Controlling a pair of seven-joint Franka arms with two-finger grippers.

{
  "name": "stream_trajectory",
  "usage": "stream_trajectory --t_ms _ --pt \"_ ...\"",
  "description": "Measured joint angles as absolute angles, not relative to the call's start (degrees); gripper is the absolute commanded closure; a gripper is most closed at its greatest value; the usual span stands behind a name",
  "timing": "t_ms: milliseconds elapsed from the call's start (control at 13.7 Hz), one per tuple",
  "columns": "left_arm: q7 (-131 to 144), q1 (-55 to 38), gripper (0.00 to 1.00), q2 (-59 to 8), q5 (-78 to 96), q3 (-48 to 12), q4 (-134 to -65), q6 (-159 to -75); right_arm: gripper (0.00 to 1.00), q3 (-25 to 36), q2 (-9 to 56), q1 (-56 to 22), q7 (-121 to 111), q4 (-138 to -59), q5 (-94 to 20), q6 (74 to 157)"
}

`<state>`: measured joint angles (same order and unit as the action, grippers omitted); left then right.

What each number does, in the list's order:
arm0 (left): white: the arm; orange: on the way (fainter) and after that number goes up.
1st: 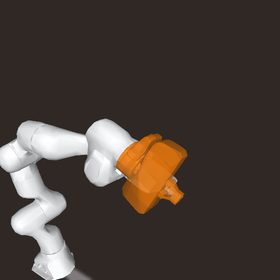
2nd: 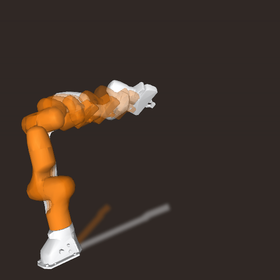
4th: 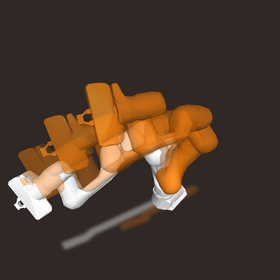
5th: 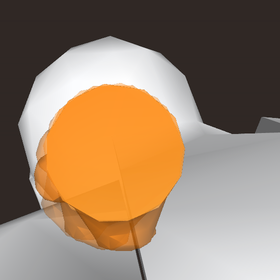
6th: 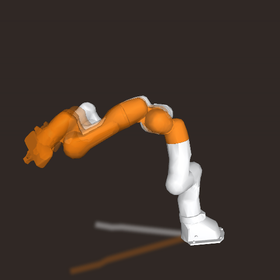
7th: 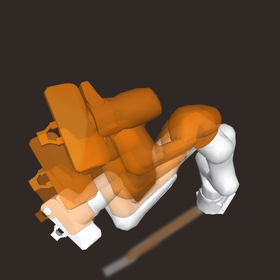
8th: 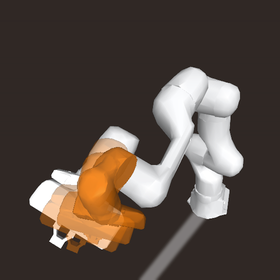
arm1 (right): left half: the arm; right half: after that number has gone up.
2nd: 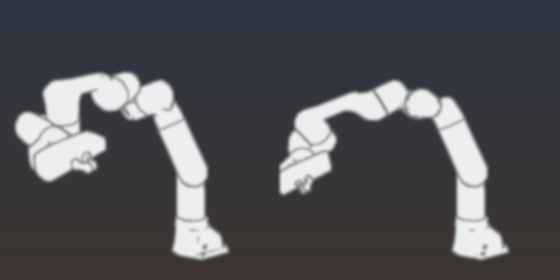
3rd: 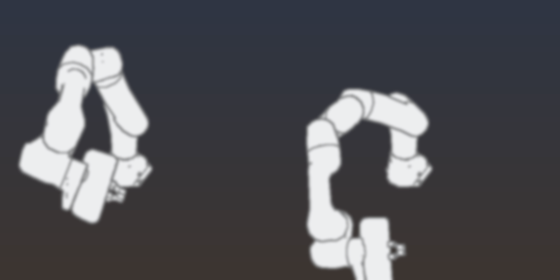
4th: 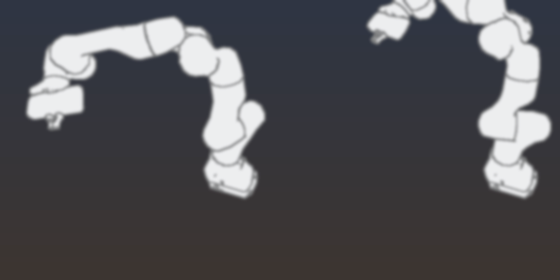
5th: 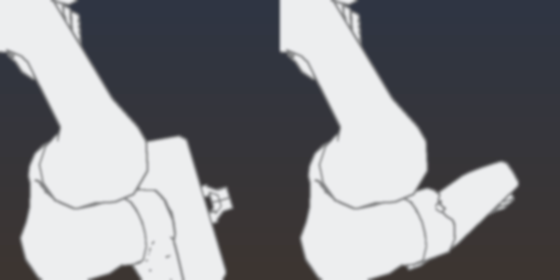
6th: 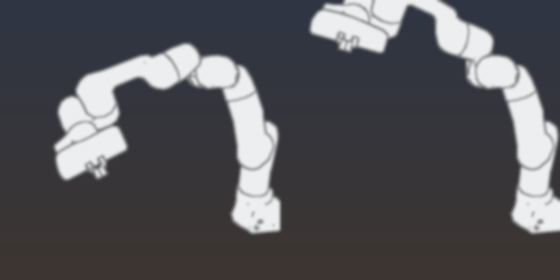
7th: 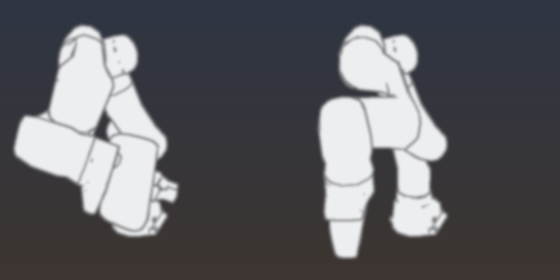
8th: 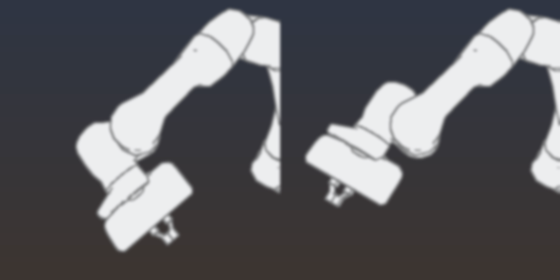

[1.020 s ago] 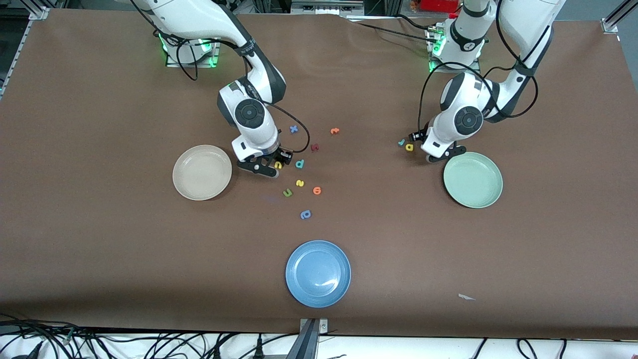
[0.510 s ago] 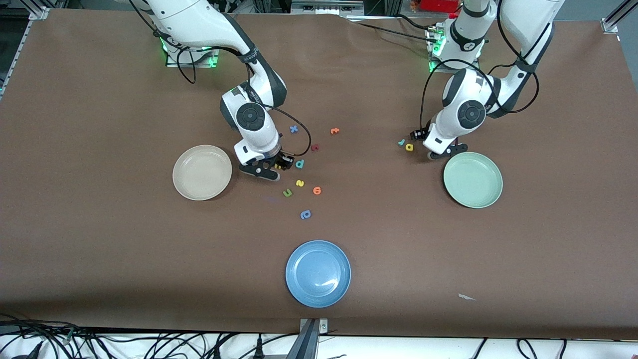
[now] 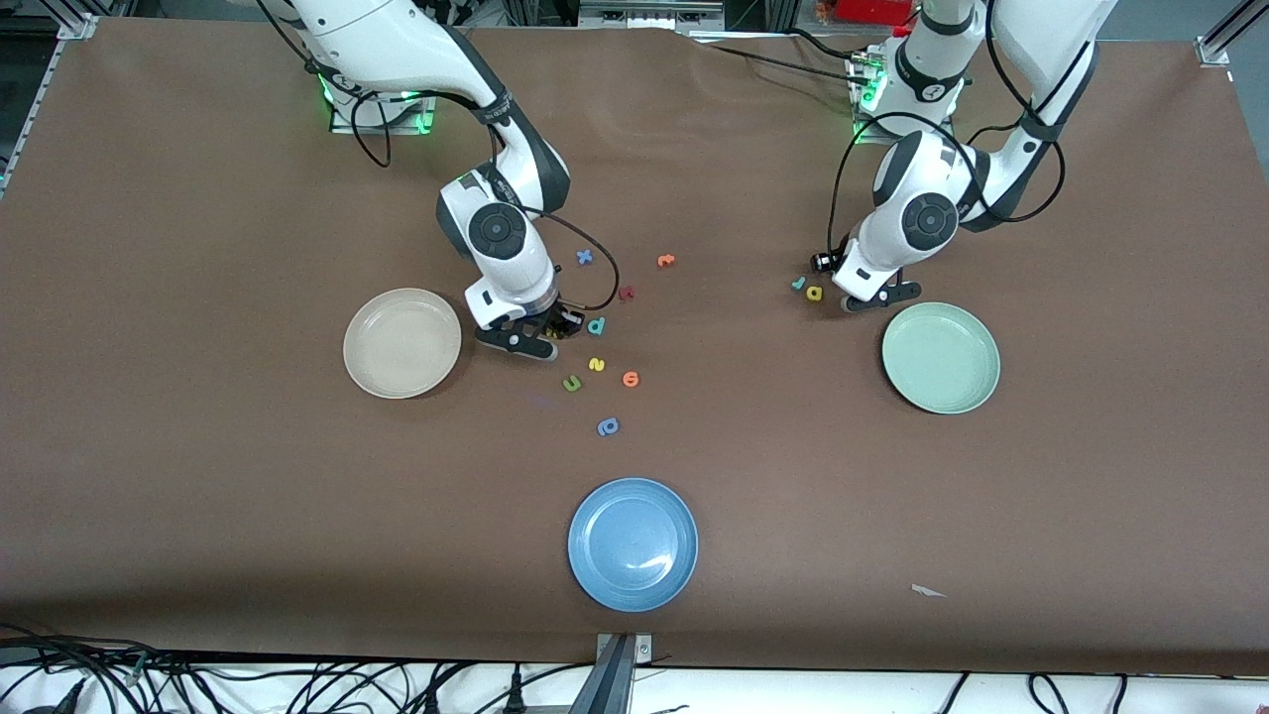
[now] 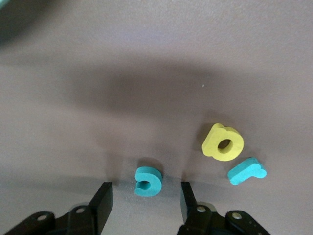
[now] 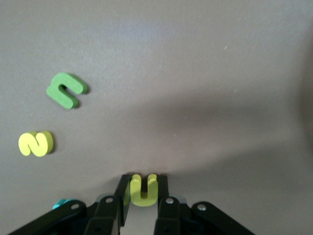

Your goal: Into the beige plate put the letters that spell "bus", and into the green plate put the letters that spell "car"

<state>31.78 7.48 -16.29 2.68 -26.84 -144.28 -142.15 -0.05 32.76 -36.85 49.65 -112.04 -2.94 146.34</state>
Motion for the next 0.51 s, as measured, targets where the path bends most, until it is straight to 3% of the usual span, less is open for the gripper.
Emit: stream_trajectory --t_ms 146,510 --pt "31.6 7.5 0.54 -16.3 2.7 -26.9 -144.4 -142.2 0.80 2.4 31.0 -36.8 45.4 -110.2 -2.9 139.8" --pt "31.2 7.5 0.80 -16.1 2.7 -27.3 -144.4 -142.3 0.80 13.3 23.9 -36.6 24.0 -108.7 -3.0 123.1"
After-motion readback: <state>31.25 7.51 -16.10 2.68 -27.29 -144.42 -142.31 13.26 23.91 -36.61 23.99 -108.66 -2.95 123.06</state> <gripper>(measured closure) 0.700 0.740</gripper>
